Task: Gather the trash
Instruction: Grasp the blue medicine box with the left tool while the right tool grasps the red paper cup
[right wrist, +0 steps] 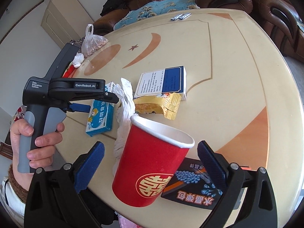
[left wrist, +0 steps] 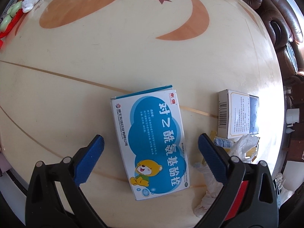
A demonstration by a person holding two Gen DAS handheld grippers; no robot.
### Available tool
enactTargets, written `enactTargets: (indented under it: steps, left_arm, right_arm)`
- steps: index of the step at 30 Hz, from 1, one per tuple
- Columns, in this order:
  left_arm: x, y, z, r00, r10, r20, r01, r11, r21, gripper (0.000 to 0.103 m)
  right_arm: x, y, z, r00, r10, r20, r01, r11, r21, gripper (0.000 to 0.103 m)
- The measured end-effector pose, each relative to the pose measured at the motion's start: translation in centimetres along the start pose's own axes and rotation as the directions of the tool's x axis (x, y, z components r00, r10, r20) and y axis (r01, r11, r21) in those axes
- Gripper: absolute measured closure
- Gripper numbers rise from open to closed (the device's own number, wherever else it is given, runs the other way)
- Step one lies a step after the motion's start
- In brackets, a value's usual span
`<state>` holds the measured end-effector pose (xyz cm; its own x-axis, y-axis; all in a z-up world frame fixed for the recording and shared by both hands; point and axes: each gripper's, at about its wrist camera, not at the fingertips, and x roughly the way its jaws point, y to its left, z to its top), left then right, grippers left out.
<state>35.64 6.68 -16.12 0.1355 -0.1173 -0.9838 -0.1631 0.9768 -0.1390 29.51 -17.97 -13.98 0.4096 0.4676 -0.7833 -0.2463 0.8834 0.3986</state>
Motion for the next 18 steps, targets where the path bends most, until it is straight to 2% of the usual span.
enactTargets:
  steps: [3,4,7,9,10,11,15,18]
  left_arm:
    - [0.4,-0.7,0.9,1.000,0.014,0.002,-0.014,1.000,0.006,0.006]
    - [0.4,-0.8,1.0,1.000,0.019,0.003,-0.019,1.000,0.009,0.006]
    - [0.6,-1.3,1.1,0.999,0.031,0.006,-0.031,0.999,0.017,0.007]
    - [0.6,-2.1,0.9,0.998,0.054,0.008,-0.054,0.998,0.024,0.011]
    - [0.6,-2.7,0.4,0.998,0.069,0.016,-0.069,0.997,0.028,0.018]
    - [0.5,-2.9,0.4,0.997,0.081,0.020,-0.082,0.996,0.035,0.025]
    - [0.7,-3.8,0.2,0.995,0.095,0.015,-0.096,0.994,0.051,0.027]
    - [0.5,-4.1,0.0,0.995,0.098,0.022,-0.099,0.994,0.044,0.035]
  right_arm:
    - [0.4,0.2,0.1,1.000,0.001,0.003,-0.001,1.000,-0.007,0.010]
    - [0.6,0.2,0.1,1.000,0.010,0.004,-0.010,1.000,-0.006,0.020]
    - [1.2,0.3,0.2,1.000,0.017,-0.008,-0.017,1.000,-0.002,0.035]
    - [1.3,0.2,0.2,0.999,0.040,0.003,-0.040,0.999,0.014,0.044]
    - [1.2,0.0,0.2,0.999,0.046,0.006,-0.046,0.999,0.023,0.047]
    - [1.2,0.0,0.2,0.999,0.044,0.008,-0.044,0.999,0.026,0.047]
    - [1.2,0.2,0.2,0.999,0.034,0.014,-0.034,0.999,0.015,0.049]
    - [0.8,0.4,0.2,0.999,0.018,0.026,-0.018,1.000,0.008,0.050]
